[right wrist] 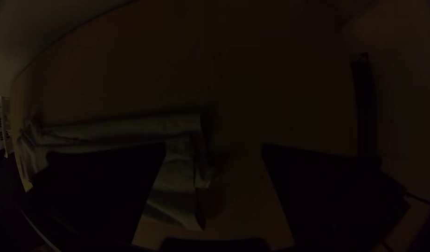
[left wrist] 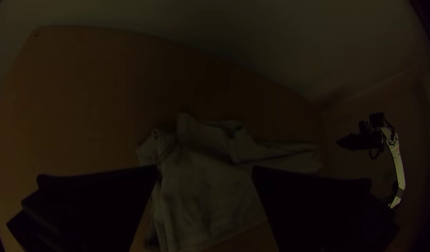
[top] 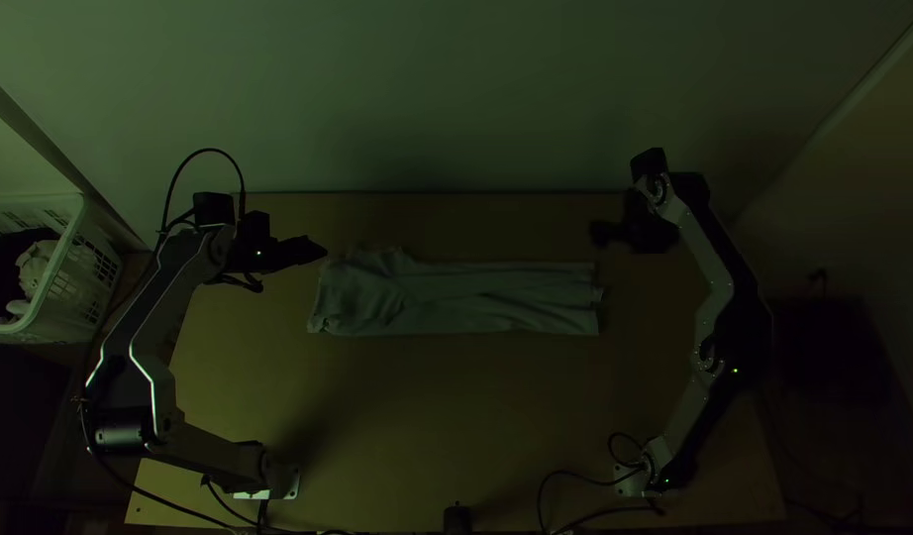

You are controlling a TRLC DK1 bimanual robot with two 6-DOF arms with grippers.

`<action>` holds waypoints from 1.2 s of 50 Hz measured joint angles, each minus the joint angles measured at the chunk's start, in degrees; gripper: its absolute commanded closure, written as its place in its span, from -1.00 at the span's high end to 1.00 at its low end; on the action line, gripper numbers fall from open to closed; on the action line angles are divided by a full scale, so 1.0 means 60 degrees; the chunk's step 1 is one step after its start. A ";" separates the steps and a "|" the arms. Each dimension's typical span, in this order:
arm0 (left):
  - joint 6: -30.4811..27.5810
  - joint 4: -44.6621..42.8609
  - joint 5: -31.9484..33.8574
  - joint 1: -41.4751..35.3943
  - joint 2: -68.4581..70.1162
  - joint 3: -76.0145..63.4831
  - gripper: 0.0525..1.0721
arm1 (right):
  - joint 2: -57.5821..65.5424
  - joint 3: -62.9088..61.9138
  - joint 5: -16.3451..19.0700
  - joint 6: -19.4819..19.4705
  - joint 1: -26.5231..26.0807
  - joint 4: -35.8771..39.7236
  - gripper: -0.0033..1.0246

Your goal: Fold the t-shirt

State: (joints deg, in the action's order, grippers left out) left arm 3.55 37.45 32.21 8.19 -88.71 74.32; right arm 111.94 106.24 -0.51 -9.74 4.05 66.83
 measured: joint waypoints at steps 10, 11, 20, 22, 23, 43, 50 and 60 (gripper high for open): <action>-0.0288 -0.1060 0.0991 0.0991 0.0361 -0.1373 0.91 | -0.1162 0.0561 0.0841 0.0036 -0.0437 -0.0033 0.93; -0.0310 -0.1162 0.1096 0.1093 0.0361 -0.1479 0.92 | -0.1239 0.0608 0.0892 0.0044 -0.0441 -0.0033 0.93; -0.0834 -0.1512 0.1541 0.1596 0.0339 -0.2200 0.91 | -0.1982 0.0816 0.1067 0.0175 -0.0441 -0.0073 0.93; -0.1024 -0.1523 0.1643 0.1654 0.0284 -0.2299 0.91 | -0.2098 0.0823 0.1067 0.0178 -0.0441 -0.0069 0.93; -0.1122 -0.1530 0.1719 0.1672 0.0255 -0.2335 0.91 | -0.2149 0.0823 0.1067 0.0182 -0.0452 -0.0069 0.93; -0.2463 -0.1461 0.2295 0.1861 -0.1596 -0.2634 0.91 | -0.3136 0.0350 0.1067 0.0324 -0.0557 -0.0073 0.93; -0.2619 -0.0914 0.2747 0.1861 -0.1985 -0.2277 0.92 | -0.3457 -0.0066 0.1071 0.0426 -0.0605 -0.0069 0.93; -0.2685 -0.0543 0.3031 0.1723 -0.2218 -0.2076 0.91 | -0.3789 -0.0739 0.1067 0.0426 -0.0637 -0.0066 0.93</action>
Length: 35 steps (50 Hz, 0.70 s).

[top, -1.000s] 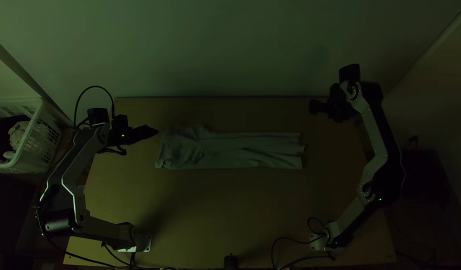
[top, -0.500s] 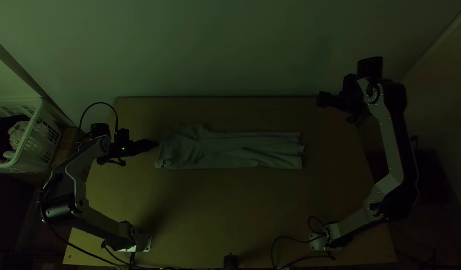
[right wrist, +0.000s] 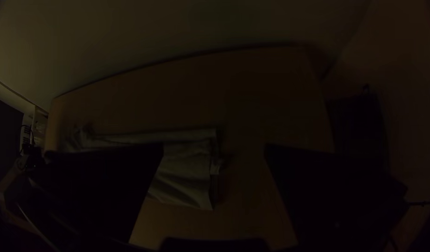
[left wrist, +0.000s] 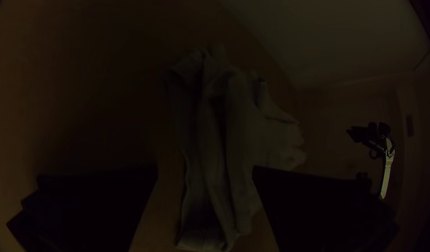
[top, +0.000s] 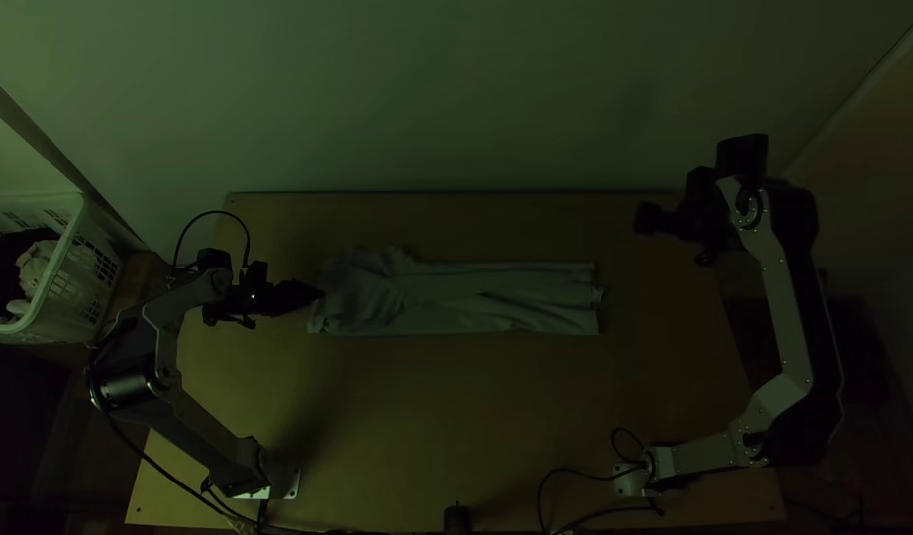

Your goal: Fold the t-shirt

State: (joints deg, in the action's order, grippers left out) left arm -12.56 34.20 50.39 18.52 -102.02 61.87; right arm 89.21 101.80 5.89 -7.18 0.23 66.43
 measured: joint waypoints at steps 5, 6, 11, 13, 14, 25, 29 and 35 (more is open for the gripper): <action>0.0015 0.0040 0.0000 -0.0284 -0.0007 0.0007 0.92 | -0.0091 -0.0127 0.0004 0.0000 0.0000 -0.0004 0.93; 0.0015 0.0040 0.0000 -0.0353 -0.0007 0.0007 0.92 | -0.0117 -0.0157 0.0000 0.0000 0.0000 -0.0007 0.93; 0.0102 0.0036 -0.0007 -0.0725 -0.0007 0.0015 0.92 | -0.0237 -0.0237 0.0004 0.0000 0.0004 -0.0004 0.93; 0.0204 0.0029 -0.0018 -0.0889 -0.0007 0.0018 0.92 | -0.0295 -0.0277 0.0007 0.0000 0.0004 -0.0011 0.93; 0.0255 0.0025 -0.0044 -0.0973 -0.0007 0.0026 0.91 | -0.0324 -0.0284 0.0004 0.0000 0.0004 -0.0007 0.93; 0.0998 -0.0550 -0.0667 -0.2073 0.0004 0.0157 0.91 | -0.0805 -0.0353 0.0004 0.0000 0.0066 -0.0007 0.93; 0.1457 -0.0998 -0.1053 -0.2477 0.0040 0.0193 0.91 | -0.0987 -0.0353 0.0007 0.0000 0.0084 -0.0007 0.93; 0.2036 -0.1508 -0.1861 -0.3027 0.0131 0.0259 0.76 | -0.1246 -0.0532 0.0004 0.0000 0.0084 -0.0011 0.93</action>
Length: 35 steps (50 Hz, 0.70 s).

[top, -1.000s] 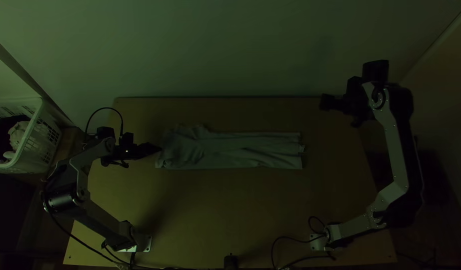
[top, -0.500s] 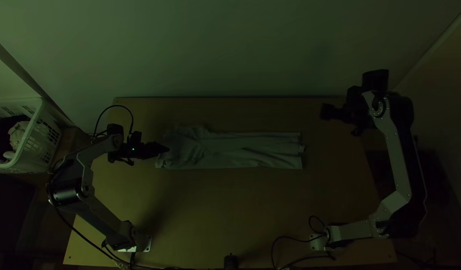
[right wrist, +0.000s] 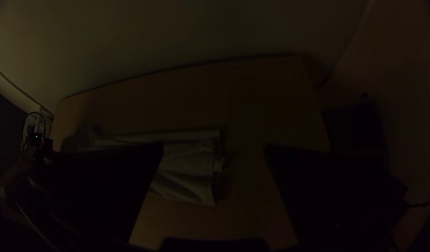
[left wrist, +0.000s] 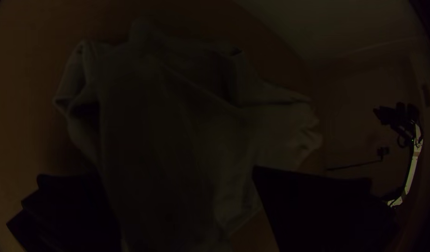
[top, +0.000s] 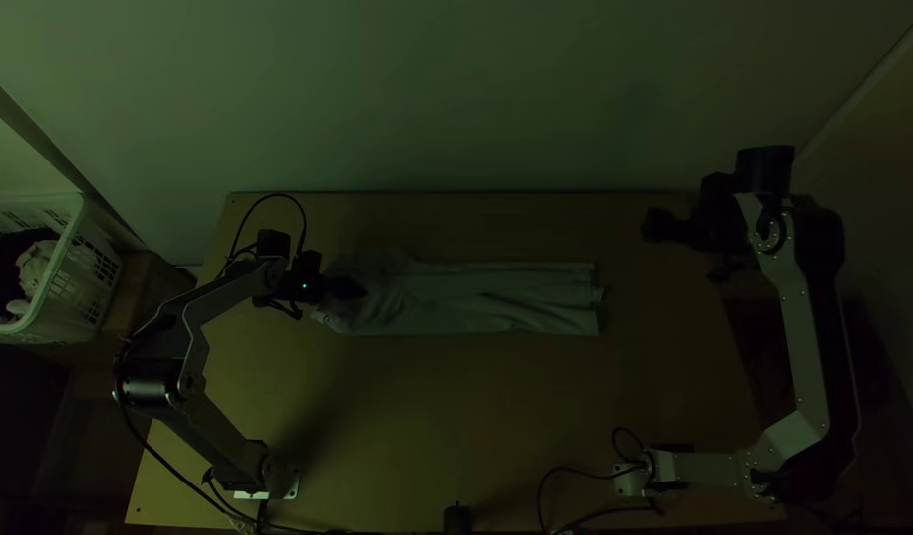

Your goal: Fold the t-shirt

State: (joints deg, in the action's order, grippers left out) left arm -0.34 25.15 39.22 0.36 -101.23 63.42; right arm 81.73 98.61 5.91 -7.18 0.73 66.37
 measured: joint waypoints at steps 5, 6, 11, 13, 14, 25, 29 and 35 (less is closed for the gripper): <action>0.0368 -0.0149 -0.0710 -0.0350 0.0051 0.0076 -0.15 | -0.0127 -0.0208 0.0004 0.0000 0.0000 0.0004 0.93; 0.0463 -0.0186 -0.0903 -0.0408 0.0069 0.0076 -0.37 | -0.0142 -0.0244 0.0000 0.0000 0.0000 0.0004 0.93; 0.1067 -0.0474 -0.1727 -0.0586 0.0131 0.0040 -0.75 | -0.0204 -0.0444 0.0004 0.0004 0.0000 -0.0007 0.93; 0.1217 -0.0550 -0.1891 -0.0597 0.0157 0.0007 -0.75 | -0.0237 -0.0546 0.0000 0.0000 0.0000 -0.0025 0.93; 0.1271 -0.0576 -0.1923 -0.0594 0.0171 -0.0015 -0.75 | -0.0259 -0.0612 0.0000 0.0000 0.0000 -0.0062 0.93; 0.1457 -0.0608 -0.2197 -0.0091 0.0390 -0.0178 -0.75 | -0.0433 -0.1173 0.0004 0.0000 0.0066 -0.0561 0.93; 0.1450 -0.0586 -0.2248 0.0372 0.0554 -0.0186 -0.75 | -0.0448 -0.1290 0.0015 -0.0004 0.0117 -0.0703 0.93; 0.1242 -0.0572 -0.2335 0.1300 0.0761 -0.0186 -0.95 | -0.0488 -0.1526 0.0022 -0.0004 0.0120 -0.0947 0.93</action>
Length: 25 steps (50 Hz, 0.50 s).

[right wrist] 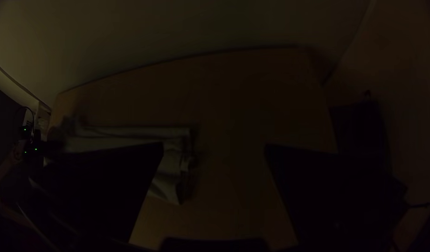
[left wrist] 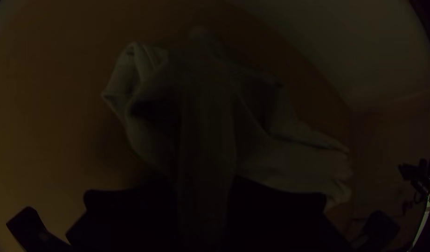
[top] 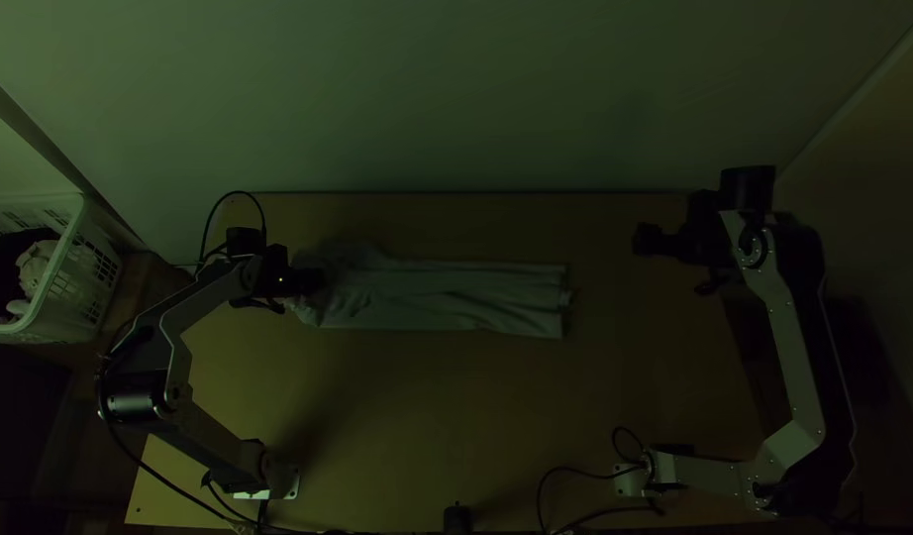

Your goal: Fold the t-shirt

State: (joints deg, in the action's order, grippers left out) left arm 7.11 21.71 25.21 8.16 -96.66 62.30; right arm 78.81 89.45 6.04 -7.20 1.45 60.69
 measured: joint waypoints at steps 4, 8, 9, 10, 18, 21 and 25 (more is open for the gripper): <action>-0.0324 0.0102 -0.0004 0.0652 0.0051 0.0000 -0.95 | -0.0040 -0.0160 0.0000 0.0000 0.0007 -0.0127 0.93; -0.0801 0.0404 -0.0036 0.1300 0.0055 0.0011 -0.95 | -0.0095 -0.0306 0.0000 -0.0004 0.0073 -0.0273 0.93; -0.0940 0.0484 -0.0040 0.1497 0.0055 0.0011 -0.95 | -0.0102 -0.0331 0.0000 -0.0004 0.0087 -0.0288 0.93; -0.1060 0.0561 -0.0040 0.1632 0.0055 0.0011 -0.95 | -0.0117 -0.0353 0.0000 -0.0004 0.0117 -0.0306 0.93; -0.2167 0.1082 -0.0277 0.3005 0.0055 0.0277 -0.95 | -0.0160 -0.0535 0.0004 -0.0004 0.0197 -0.0521 0.93; -0.2608 0.1147 -0.0514 0.3413 0.0055 0.0444 -0.95 | -0.0193 -0.0648 0.0000 -0.0004 0.0197 -0.0619 0.93; -0.3169 0.1220 -0.0922 0.3898 0.0055 0.0656 -0.95 | -0.0226 -0.0787 0.0000 -0.0036 0.0197 -0.0732 0.93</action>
State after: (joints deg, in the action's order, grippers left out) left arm -11.90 29.04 19.68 31.55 -96.33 66.24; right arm 77.45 84.73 6.04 -7.42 2.63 56.29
